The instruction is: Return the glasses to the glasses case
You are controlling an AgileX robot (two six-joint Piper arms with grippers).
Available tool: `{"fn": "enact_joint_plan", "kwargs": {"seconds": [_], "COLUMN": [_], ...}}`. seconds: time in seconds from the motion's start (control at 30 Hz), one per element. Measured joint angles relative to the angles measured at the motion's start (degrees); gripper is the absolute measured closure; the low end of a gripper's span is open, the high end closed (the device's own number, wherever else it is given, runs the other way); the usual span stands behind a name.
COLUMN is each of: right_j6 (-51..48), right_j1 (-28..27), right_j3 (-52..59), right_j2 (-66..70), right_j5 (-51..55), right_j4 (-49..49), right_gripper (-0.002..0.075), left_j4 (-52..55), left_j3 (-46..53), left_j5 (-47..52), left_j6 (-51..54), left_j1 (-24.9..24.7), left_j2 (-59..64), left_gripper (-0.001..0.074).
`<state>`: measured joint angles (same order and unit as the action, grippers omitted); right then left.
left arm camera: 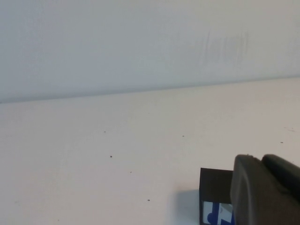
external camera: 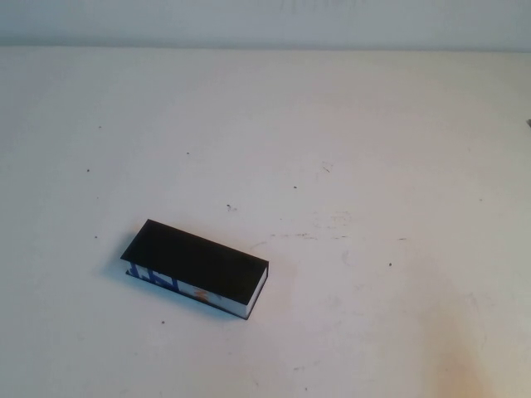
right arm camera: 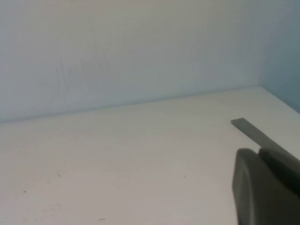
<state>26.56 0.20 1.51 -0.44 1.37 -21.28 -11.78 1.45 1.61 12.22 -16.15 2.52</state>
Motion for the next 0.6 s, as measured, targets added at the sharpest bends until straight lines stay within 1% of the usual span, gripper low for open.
{"fn": "enact_joint_plan", "kwargs": {"seconds": [0.23, 0.3, 0.43, 0.5, 0.57, 0.6], "right_j6": [0.43, -0.62, -9.84, -12.38, -17.65, -22.67], "right_j1": [0.0, 0.0, 0.0, 0.0, 0.0, 0.0], "right_j3": [0.0, 0.0, 0.0, 0.0, 0.0, 0.0], "right_j2": [0.0, 0.0, 0.0, 0.0, 0.0, 0.0], "right_j5": [-1.37, -1.79, -1.37, -1.37, -0.94, -0.12], "right_j4": [0.1, 1.75, 10.26, 13.75, 20.26, 25.43], "right_gripper": [0.0737, 0.0737, 0.0737, 0.0737, 0.0737, 0.0737], "left_j4": [0.0, 0.0, 0.0, 0.0, 0.0, 0.0], "left_j3": [0.0, 0.0, 0.0, 0.0, 0.0, 0.0], "left_j5": [0.0, 0.0, 0.0, 0.0, 0.0, 0.0], "left_j6": [0.0, 0.0, 0.0, 0.0, 0.0, 0.0], "left_j1": [0.0, 0.0, 0.0, 0.0, 0.0, 0.0], "left_j2": [0.0, 0.0, 0.0, 0.0, 0.0, 0.0], "left_gripper": [0.0736, 0.0736, 0.0736, 0.0736, 0.0736, 0.0736]}}
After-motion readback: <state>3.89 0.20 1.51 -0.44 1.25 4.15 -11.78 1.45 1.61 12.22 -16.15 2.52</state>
